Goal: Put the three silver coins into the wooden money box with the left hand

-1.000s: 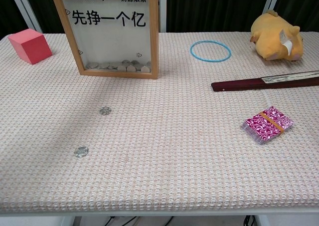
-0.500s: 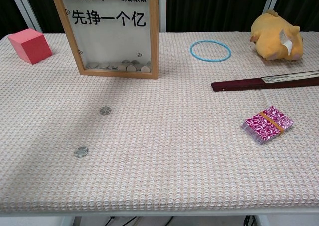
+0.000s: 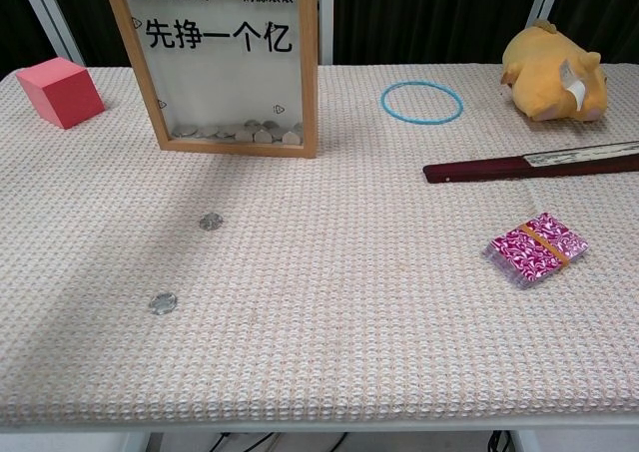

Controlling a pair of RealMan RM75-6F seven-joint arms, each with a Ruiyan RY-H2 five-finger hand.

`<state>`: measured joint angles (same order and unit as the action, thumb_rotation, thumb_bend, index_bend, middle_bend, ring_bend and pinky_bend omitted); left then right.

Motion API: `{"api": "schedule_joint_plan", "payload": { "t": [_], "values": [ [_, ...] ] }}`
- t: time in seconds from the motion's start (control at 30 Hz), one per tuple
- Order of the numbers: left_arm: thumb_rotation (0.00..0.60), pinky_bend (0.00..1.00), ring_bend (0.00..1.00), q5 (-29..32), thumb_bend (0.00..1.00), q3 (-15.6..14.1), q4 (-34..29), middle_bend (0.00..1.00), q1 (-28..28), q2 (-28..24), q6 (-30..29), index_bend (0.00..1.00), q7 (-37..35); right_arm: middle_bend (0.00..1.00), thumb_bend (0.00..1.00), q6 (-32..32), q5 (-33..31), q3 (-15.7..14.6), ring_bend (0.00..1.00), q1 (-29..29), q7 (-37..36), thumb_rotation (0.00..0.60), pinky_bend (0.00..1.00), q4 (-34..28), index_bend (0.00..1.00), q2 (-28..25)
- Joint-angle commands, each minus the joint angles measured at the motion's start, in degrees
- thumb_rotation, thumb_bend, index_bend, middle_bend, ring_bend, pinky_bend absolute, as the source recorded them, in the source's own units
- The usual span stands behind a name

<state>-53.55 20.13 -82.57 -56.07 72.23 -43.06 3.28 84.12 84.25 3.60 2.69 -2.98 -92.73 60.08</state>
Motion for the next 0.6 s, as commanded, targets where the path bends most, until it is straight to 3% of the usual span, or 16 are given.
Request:
{"api": "schedule_joint_plan", "payload": {
  "t": [0.03,0.37,0.6],
  "values": [
    [0.600,0.00,0.04,0.1,0.47,-0.1,0.2,0.29,-0.1,0.1,0.0,0.64,-0.2,0.00,0.28,-0.1,-0.2,0.0,0.00,0.0,0.1,0.600,0.00,0.0,0.00,0.1],
    [0.600,0.00,0.04,0.9,0.47,-0.4,0.9,0.29,-0.3,0.5,0.2,0.61,-1.3,0.00,0.28,-0.3,-0.4,0.2,0.00,0.1,0.0,0.600,0.00,0.2,0.00,0.2],
    [0.600,0.00,0.04,-1.8,0.33,-0.8,1.5,0.27,-0.1,1.2,-2.1,0.25,-1.2,0.00,0.28,-0.5,-0.4,0.2,0.00,0.2,-0.1,0.600,0.00,0.3,0.00,0.3]
  ]
}}
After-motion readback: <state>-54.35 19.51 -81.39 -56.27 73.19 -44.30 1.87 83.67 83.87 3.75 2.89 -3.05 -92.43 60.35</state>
